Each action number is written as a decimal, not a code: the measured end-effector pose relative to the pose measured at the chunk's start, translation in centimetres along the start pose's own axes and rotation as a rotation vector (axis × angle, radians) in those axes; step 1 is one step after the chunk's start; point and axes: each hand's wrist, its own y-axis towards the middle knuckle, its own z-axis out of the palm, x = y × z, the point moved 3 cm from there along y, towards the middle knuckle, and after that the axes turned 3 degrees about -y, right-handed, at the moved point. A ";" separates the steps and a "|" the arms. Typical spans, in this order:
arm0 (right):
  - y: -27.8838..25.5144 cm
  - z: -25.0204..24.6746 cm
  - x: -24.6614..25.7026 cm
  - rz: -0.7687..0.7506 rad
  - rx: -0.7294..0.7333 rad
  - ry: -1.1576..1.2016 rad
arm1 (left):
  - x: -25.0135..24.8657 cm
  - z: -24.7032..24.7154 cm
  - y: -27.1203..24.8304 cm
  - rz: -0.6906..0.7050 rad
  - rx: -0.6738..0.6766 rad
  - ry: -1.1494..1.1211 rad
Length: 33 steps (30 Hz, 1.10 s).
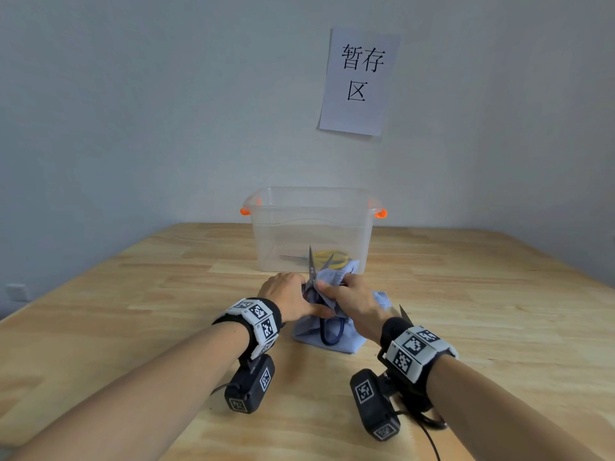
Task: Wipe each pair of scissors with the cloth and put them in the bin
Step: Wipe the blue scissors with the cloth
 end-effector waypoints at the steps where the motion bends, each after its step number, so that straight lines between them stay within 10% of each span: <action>1: 0.0 0.1 0.0 -0.016 0.001 -0.026 | 0.0 0.0 0.0 0.000 0.004 0.014; 33: 0.5 -0.6 -0.2 0.022 -0.053 0.026 | 0.6 0.5 0.3 0.007 0.026 0.030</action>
